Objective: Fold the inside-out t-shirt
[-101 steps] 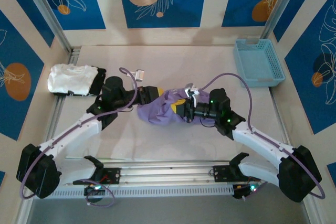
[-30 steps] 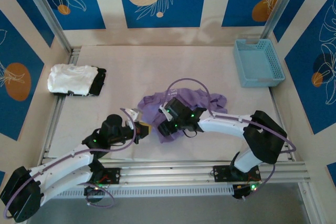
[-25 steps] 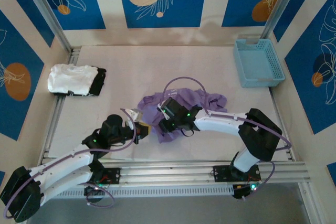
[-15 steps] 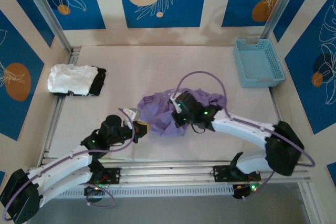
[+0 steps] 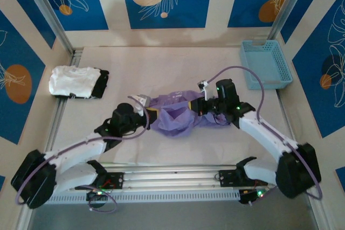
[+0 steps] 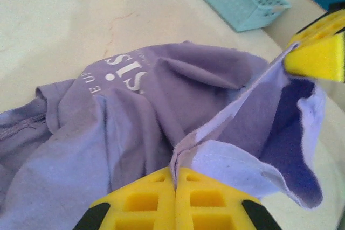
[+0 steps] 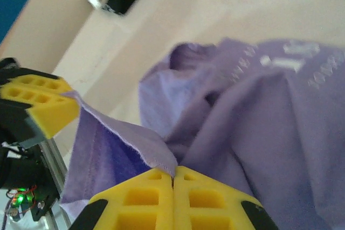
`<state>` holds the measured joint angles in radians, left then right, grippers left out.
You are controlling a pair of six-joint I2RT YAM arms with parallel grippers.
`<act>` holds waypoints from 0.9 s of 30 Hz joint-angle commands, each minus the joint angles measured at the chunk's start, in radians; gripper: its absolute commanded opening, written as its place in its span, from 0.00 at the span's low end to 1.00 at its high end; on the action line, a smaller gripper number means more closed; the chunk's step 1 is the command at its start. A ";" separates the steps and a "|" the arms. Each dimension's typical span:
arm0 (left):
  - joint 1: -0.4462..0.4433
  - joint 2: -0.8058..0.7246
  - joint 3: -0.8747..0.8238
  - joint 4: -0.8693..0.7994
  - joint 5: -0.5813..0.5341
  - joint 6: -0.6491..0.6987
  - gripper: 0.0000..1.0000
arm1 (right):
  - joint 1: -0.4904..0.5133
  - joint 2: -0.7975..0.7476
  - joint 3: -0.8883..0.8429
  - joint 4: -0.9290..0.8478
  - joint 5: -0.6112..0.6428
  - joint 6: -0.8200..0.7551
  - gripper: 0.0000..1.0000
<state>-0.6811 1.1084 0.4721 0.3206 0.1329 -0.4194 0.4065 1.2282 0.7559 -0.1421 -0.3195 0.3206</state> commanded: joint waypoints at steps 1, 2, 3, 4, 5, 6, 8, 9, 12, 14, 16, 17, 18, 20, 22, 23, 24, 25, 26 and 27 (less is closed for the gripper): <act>0.033 0.085 0.036 0.042 0.036 0.011 0.00 | -0.026 0.160 0.049 0.016 -0.024 0.078 0.02; 0.041 0.105 0.041 0.049 0.044 0.011 0.00 | -0.032 0.203 0.067 0.018 -0.017 0.078 0.02; 0.052 0.125 0.049 0.051 0.054 0.011 0.00 | -0.034 0.246 0.091 0.013 -0.008 0.072 0.03; 0.060 0.138 0.054 0.052 0.066 0.011 0.00 | -0.037 0.278 0.114 -0.001 0.005 0.064 0.05; 0.069 0.151 0.061 0.055 0.077 0.011 0.00 | -0.038 0.309 0.138 -0.019 0.019 0.054 0.06; 0.074 0.160 0.063 0.057 0.084 0.011 0.00 | -0.040 0.331 0.156 -0.035 0.034 0.037 0.08; 0.082 0.171 0.065 0.060 0.094 0.010 0.00 | -0.039 0.346 0.178 -0.068 0.067 0.011 0.12; 0.084 0.173 0.066 0.060 0.100 0.010 0.00 | -0.040 0.342 0.183 -0.084 0.082 -0.003 0.15; 0.089 0.176 0.063 0.058 0.105 0.011 0.00 | -0.036 0.296 0.179 -0.125 0.131 -0.040 0.22; 0.091 0.177 0.062 0.057 0.110 0.011 0.00 | -0.026 0.250 0.169 -0.150 0.166 -0.065 0.27; 0.092 0.176 0.062 0.053 0.116 0.012 0.00 | 0.000 0.204 0.154 -0.168 0.201 -0.092 0.31; 0.093 0.176 0.063 0.054 0.117 0.012 0.00 | 0.016 0.188 0.150 -0.176 0.223 -0.103 0.32; 0.094 0.175 0.063 0.052 0.119 0.011 0.00 | 0.040 0.174 0.148 -0.186 0.250 -0.118 0.32; 0.094 0.171 0.064 0.049 0.121 0.012 0.00 | 0.093 0.161 0.152 -0.211 0.317 -0.150 0.33; 0.095 0.170 0.063 0.048 0.123 0.011 0.00 | 0.147 0.170 0.167 -0.241 0.389 -0.181 0.34; 0.096 0.170 0.064 0.047 0.123 0.012 0.00 | 0.168 0.183 0.178 -0.257 0.429 -0.192 0.34; 0.095 0.170 0.065 0.047 0.124 0.011 0.00 | 0.187 0.198 0.191 -0.272 0.462 -0.203 0.34; 0.097 0.171 0.066 0.048 0.126 0.011 0.00 | 0.200 0.213 0.202 -0.284 0.489 -0.213 0.35; 0.097 0.172 0.066 0.047 0.127 0.010 0.00 | 0.215 0.228 0.214 -0.295 0.522 -0.224 0.35; 0.097 0.171 0.068 0.046 0.127 0.010 0.00 | 0.232 0.243 0.226 -0.304 0.552 -0.235 0.35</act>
<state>-0.5972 1.2793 0.5102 0.3553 0.2356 -0.4187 0.6113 1.4338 0.9352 -0.3748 0.0872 0.1509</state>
